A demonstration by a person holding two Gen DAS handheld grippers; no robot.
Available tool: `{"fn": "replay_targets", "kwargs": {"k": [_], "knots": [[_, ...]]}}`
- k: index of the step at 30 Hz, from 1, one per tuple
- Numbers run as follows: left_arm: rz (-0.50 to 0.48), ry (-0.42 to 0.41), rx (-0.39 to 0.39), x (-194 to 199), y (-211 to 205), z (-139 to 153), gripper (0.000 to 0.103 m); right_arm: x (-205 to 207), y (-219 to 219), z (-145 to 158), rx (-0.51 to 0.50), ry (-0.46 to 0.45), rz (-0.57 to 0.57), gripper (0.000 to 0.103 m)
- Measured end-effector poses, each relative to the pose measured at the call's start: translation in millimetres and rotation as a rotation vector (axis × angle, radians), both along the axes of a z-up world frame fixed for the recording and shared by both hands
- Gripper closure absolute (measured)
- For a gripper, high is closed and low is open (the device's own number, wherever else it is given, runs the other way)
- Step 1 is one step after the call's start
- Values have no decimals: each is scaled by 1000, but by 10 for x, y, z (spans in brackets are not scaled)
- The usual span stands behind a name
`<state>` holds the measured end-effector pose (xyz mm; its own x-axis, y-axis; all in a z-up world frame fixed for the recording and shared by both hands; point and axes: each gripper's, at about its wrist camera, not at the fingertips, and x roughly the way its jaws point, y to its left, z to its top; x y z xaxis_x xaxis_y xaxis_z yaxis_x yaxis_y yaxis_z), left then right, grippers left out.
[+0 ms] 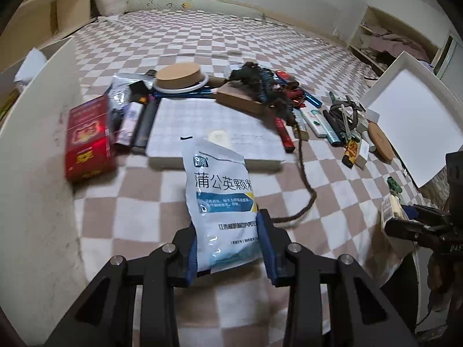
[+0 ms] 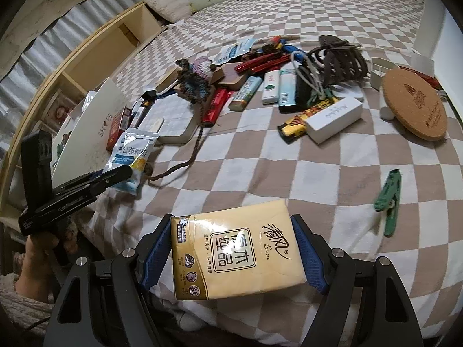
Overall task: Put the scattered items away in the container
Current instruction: 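Lift the white sachet with the left tool off the pile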
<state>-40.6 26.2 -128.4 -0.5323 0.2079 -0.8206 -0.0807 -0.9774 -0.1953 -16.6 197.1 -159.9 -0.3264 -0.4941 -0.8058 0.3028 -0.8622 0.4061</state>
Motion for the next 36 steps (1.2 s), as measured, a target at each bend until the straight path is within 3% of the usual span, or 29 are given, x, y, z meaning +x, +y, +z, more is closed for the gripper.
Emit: {"fn": "replay_targets", "kwargs": {"k": [3,4,5,7,9,13,17,22,25,29,34,36], "knots": [[16,-18,-19,35,-63,-45,66,21,-79,-23,16,2,13,24],[35,-19,-42,41,-75,-63,55,30,-104,-34,24,3,17,24],[52,-18,-61,41,-77,-79,37,38,-128,-53,36,5,21,24],[75,1,-75,54,-96,-80,30,52,-161,-84,51,3,25,24],[74,10,-88,42,-77,-75,30,62,-174,-107,50,0,18,24],[49,29,-201,-12,91,-100,30,71,-188,-110,58,1,18,24],[28,2,-262,-86,206,-225,30,81,-197,-107,61,3,14,24],[71,5,-228,-104,105,-260,30,89,-230,-110,84,10,20,24],[83,-1,-209,-86,43,-280,39,93,-303,-142,140,16,38,24],[79,3,-189,-49,26,-273,43,101,-392,-148,201,34,52,24],[47,29,-178,1,82,-203,60,95,-388,-99,176,29,40,24],[39,32,-177,2,95,-202,61,102,-407,-97,187,30,41,24]]}}
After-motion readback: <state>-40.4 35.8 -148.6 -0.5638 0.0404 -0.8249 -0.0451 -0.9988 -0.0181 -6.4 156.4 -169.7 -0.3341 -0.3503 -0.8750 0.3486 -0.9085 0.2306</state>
